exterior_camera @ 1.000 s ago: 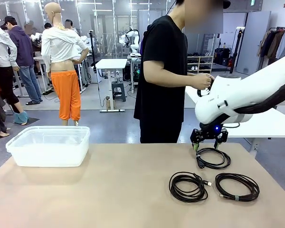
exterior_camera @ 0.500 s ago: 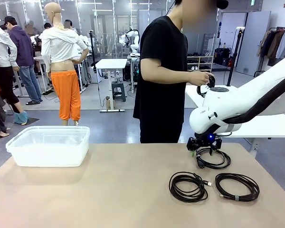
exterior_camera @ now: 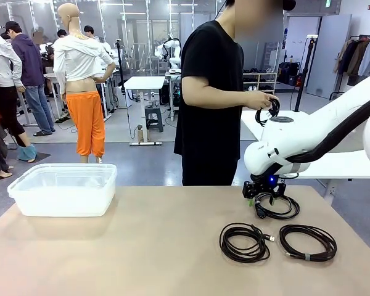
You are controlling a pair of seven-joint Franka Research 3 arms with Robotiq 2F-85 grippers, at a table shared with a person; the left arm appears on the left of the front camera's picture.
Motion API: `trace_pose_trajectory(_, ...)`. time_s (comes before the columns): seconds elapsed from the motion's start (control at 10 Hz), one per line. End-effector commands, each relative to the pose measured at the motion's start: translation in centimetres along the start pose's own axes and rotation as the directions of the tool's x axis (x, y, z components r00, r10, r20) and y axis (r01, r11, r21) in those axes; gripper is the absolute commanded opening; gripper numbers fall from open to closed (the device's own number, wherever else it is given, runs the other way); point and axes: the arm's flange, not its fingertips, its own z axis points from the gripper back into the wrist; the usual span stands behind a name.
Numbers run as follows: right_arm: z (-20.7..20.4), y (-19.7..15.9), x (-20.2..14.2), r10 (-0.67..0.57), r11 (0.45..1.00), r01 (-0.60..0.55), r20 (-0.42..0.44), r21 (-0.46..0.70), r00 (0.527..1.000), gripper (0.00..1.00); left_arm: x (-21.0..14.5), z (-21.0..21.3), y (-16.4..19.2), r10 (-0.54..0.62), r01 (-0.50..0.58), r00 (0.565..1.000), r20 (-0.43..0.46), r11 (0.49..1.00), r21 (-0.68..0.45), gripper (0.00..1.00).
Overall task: Organize and store the cables.
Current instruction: Place the Power Cable into the Organizing box.
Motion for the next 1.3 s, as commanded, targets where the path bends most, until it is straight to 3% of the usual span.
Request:
trace_pose_trajectory(0.0,0.6,0.6,0.1,-0.051,0.997,0.051,-0.002,-0.053,0.999,0.0,0.0,0.1,0.1,-0.01,0.01,1.0,0.01,1.0,-0.012,1.0)
trace_pose_trajectory(0.2,0.4,1.1,-0.4,-0.074,0.994,0.073,-0.01,-0.08,0.997,0.0,0.0,0.1,0.1,-0.01,0.01,1.0,0.01,1.0,-0.012,1.0)
trace_pose_trajectory(0.3,0.1,1.3,-0.6,-0.074,0.994,0.074,-0.008,-0.085,0.997,0.12,0.0,0.1,0.1,-0.01,0.01,1.0,0.01,1.0,-0.012,1.0)
trace_pose_trajectory(0.4,0.1,1.1,-0.5,-0.088,0.993,0.089,0.011,-0.075,0.996,0.03,0.0,0.1,0.1,-0.01,0.01,1.0,0.01,1.0,-0.012,1.0)
trace_pose_trajectory(0.5,0.1,0.6,-0.3,-0.109,0.991,0.11,0.015,-0.074,0.994,0.0,0.0,0.1,0.1,-0.01,0.01,1.0,0.01,1.0,-0.012,1.0)
trace_pose_trajectory(1.2,0.3,-0.4,-0.1,-0.093,0.995,0.093,0.002,-0.046,0.996,0.0,0.0,0.1,0.1,-0.01,0.01,1.0,0.01,1.0,-0.012,1.0)
